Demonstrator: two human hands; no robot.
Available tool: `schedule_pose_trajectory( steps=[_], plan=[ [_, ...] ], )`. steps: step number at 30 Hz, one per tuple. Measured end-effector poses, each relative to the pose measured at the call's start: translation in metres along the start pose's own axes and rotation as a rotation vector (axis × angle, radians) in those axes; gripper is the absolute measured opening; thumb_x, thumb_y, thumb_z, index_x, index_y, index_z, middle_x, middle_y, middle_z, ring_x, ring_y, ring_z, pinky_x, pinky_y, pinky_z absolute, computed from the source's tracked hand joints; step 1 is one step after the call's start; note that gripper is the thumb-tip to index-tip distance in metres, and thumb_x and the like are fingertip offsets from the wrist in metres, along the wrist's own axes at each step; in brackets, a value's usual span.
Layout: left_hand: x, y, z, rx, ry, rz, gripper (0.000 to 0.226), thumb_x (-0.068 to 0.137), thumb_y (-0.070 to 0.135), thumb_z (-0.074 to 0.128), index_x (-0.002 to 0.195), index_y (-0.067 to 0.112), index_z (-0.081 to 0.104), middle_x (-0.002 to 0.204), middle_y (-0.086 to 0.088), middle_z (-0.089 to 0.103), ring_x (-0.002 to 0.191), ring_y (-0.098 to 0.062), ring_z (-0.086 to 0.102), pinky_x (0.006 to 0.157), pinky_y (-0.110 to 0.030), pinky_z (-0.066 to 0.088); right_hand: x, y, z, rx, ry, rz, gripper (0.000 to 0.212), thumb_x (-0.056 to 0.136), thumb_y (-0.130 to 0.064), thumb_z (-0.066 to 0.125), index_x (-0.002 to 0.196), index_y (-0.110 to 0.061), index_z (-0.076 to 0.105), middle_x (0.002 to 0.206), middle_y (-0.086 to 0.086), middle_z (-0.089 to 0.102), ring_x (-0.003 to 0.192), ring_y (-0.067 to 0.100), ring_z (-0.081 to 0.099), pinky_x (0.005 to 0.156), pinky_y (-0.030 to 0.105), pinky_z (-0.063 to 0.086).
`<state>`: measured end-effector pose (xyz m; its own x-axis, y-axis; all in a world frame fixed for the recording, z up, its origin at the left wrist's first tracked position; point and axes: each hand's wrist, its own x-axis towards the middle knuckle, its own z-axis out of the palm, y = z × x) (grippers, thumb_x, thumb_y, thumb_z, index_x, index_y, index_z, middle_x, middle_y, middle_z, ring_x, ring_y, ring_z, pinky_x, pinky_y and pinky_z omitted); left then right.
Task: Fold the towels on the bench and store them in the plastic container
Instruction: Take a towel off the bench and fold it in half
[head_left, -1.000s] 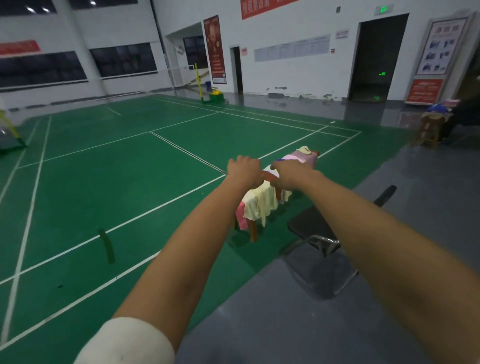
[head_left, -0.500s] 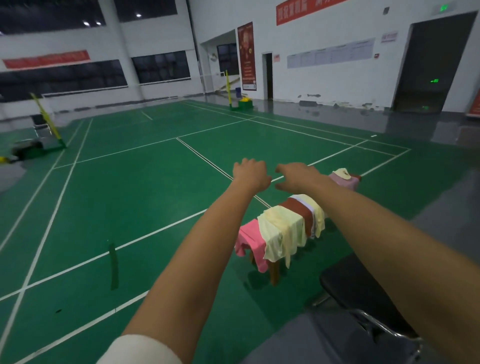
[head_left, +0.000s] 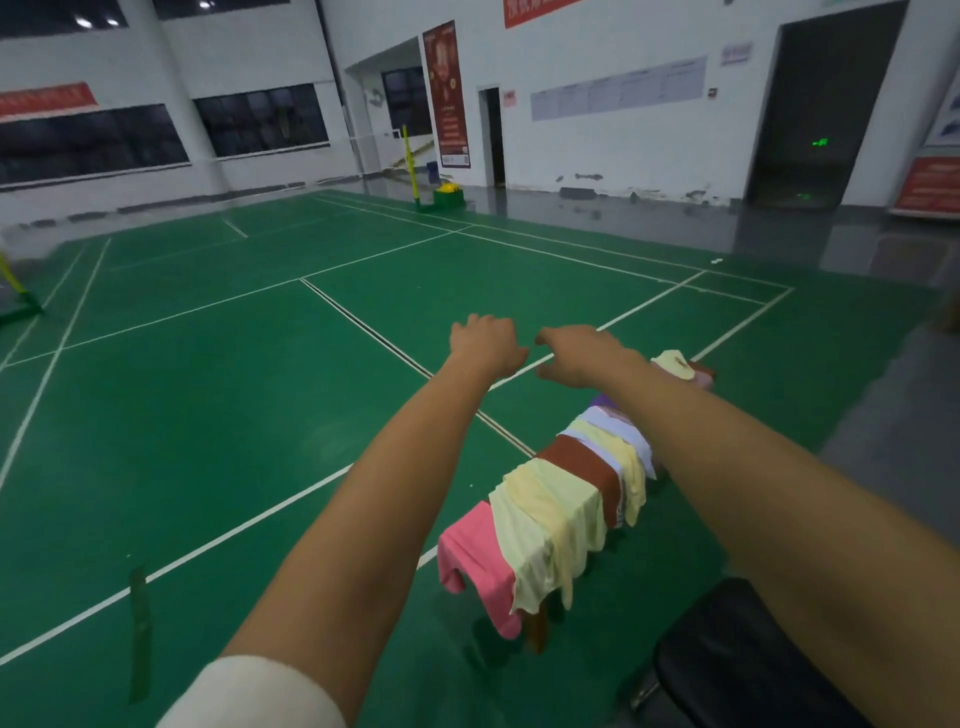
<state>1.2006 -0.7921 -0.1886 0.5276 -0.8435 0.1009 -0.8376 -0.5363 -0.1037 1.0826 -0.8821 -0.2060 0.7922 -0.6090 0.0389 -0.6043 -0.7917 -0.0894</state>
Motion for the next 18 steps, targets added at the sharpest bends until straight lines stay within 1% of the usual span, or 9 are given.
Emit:
schedule_pose_trajectory(
  steps=[6, 10, 13, 18],
  plan=[
    [0.126, 0.029, 0.038, 0.004, -0.03, 0.034, 0.048, 0.1, 0.051, 0.049, 0.131, 0.014, 0.057, 0.135, -0.013, 0.058, 0.129, -0.032, 0.048, 0.104, -0.048, 0.039, 0.115, 0.072, 0.021, 0.008, -0.03, 0.043, 0.058, 0.095, -0.048, 0.059, 0.147, -0.027, 0.043, 0.145, 0.007, 0.054, 0.13, 0.031, 0.051, 0.107, 0.048, 0.043],
    [0.208, 0.056, 0.054, 0.01, -0.035, 0.029, 0.05, 0.1, 0.051, 0.049, 0.134, 0.015, 0.056, 0.137, -0.013, 0.058, 0.13, -0.032, 0.048, 0.104, -0.047, 0.039, 0.192, 0.115, 0.023, -0.015, -0.025, 0.008, 0.057, 0.095, -0.051, 0.058, 0.145, -0.026, 0.045, 0.145, 0.008, 0.055, 0.131, 0.032, 0.051, 0.106, 0.049, 0.043],
    [0.262, 0.071, 0.063, 0.01, -0.024, 0.024, 0.046, 0.101, 0.046, 0.047, 0.135, 0.015, 0.055, 0.136, -0.013, 0.058, 0.13, -0.033, 0.048, 0.104, -0.047, 0.039, 0.245, 0.143, 0.021, -0.034, -0.02, -0.018, 0.053, 0.094, -0.05, 0.059, 0.139, -0.024, 0.049, 0.141, 0.009, 0.057, 0.128, 0.033, 0.053, 0.104, 0.049, 0.044],
    [0.337, 0.078, 0.079, -0.011, -0.042, 0.011, 0.044, 0.101, 0.042, 0.048, 0.135, 0.016, 0.056, 0.133, -0.011, 0.06, 0.127, -0.032, 0.051, 0.104, -0.047, 0.04, 0.32, 0.174, 0.031, -0.047, -0.058, -0.027, 0.052, 0.094, -0.049, 0.058, 0.14, -0.026, 0.049, 0.14, 0.009, 0.058, 0.127, 0.033, 0.055, 0.103, 0.049, 0.043]
  ],
)
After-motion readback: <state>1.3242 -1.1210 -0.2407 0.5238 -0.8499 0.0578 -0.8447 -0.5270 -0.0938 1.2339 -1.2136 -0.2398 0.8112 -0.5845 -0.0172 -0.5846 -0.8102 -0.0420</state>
